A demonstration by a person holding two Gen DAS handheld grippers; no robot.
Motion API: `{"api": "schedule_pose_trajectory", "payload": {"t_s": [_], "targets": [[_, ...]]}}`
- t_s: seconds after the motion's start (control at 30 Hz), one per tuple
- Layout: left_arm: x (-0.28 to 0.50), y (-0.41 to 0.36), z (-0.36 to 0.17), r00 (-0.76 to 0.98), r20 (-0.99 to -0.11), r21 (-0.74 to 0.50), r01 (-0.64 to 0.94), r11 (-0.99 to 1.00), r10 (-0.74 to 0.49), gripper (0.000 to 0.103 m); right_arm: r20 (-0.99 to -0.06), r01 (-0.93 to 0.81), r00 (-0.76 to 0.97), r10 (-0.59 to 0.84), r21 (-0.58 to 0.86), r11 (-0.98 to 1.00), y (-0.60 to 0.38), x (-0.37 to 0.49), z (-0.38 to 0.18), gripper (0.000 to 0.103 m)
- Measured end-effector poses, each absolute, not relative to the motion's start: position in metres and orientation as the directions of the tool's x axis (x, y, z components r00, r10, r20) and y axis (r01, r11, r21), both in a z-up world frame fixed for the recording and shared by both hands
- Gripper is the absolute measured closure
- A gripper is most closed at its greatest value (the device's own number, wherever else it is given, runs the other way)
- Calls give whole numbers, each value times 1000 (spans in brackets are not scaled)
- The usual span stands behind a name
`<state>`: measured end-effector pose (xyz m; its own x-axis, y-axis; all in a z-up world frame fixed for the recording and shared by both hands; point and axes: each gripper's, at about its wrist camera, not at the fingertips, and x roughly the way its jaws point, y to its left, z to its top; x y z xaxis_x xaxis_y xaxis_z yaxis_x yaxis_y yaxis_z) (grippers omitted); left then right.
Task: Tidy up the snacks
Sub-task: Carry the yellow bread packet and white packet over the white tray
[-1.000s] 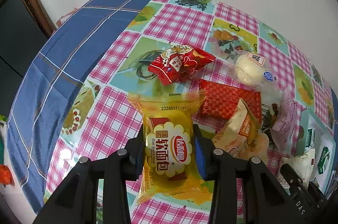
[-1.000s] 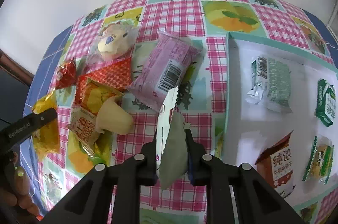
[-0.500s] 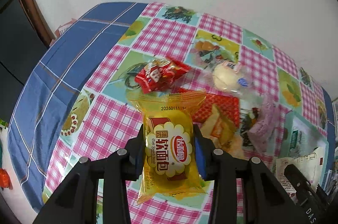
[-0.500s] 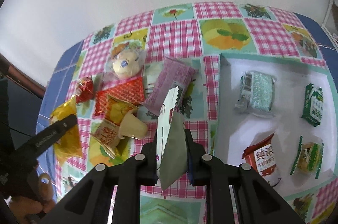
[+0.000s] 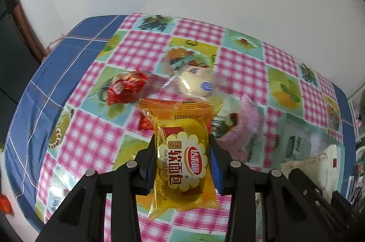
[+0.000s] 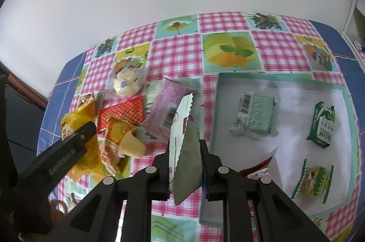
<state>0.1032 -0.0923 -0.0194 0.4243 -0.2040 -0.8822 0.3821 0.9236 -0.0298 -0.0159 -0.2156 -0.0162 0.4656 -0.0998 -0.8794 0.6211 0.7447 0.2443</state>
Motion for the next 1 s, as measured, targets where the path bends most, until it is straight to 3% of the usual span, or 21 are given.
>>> {"api": "schedule_pose_trajectory", "payload": {"t_s": [1.0], "targets": [[5,-243,-29,377,-877,34,668,743,-299,62,-906,801,379,-188,219,558,-345,-104,-33,82]]}}
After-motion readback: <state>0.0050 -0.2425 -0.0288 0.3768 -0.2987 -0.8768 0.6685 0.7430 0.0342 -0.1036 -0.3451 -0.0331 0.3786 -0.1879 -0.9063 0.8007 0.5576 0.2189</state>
